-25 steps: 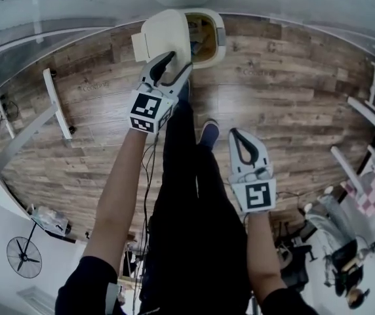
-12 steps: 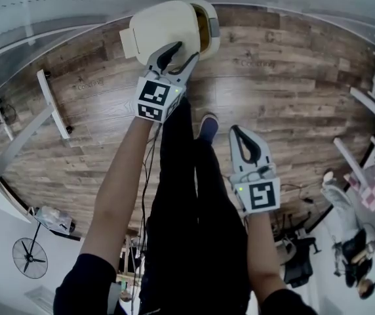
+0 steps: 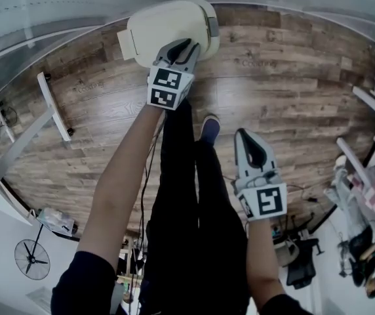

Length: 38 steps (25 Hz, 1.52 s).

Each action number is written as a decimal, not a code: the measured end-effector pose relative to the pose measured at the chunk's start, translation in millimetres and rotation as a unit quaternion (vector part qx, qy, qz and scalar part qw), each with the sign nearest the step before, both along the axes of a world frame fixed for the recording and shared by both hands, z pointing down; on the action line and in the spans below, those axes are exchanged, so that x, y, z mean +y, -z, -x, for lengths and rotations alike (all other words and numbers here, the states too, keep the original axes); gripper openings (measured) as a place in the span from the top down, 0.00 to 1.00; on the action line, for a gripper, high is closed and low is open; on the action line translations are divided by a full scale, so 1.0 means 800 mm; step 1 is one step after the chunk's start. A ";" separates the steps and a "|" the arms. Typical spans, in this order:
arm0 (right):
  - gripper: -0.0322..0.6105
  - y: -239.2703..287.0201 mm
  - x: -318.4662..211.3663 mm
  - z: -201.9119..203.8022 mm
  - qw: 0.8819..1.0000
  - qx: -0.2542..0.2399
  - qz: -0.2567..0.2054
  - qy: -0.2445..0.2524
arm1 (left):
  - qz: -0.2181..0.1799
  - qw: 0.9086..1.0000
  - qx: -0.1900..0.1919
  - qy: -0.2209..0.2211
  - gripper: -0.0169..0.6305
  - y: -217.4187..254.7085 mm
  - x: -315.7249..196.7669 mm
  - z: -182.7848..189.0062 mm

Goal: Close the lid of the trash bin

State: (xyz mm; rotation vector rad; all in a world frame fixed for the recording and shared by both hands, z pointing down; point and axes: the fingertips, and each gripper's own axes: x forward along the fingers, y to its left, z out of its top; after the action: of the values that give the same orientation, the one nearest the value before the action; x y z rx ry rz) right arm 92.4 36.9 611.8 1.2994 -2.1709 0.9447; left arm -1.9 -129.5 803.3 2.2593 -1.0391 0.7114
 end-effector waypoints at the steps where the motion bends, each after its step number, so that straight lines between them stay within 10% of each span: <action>1: 0.94 -0.001 0.000 0.000 1.000 0.003 -0.002 0.000 | 0.003 1.000 -0.004 -0.007 0.85 -0.006 -0.001 -0.003; 16: 0.94 -0.012 -0.003 -0.007 1.000 -0.010 -0.005 -0.006 | 0.056 0.996 -0.069 -0.029 0.85 -0.071 -0.001 -0.022; 38: 0.94 -0.023 -0.043 0.005 0.999 -0.016 -0.025 -0.014 | 0.071 0.995 -0.065 -0.008 0.94 -0.077 -0.007 -0.010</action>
State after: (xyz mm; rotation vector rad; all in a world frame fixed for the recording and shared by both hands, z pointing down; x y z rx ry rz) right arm 88.5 2.3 630.5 1.3495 -2.2199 0.9345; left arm 6.2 -135.3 864.9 2.1255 -0.9977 0.9206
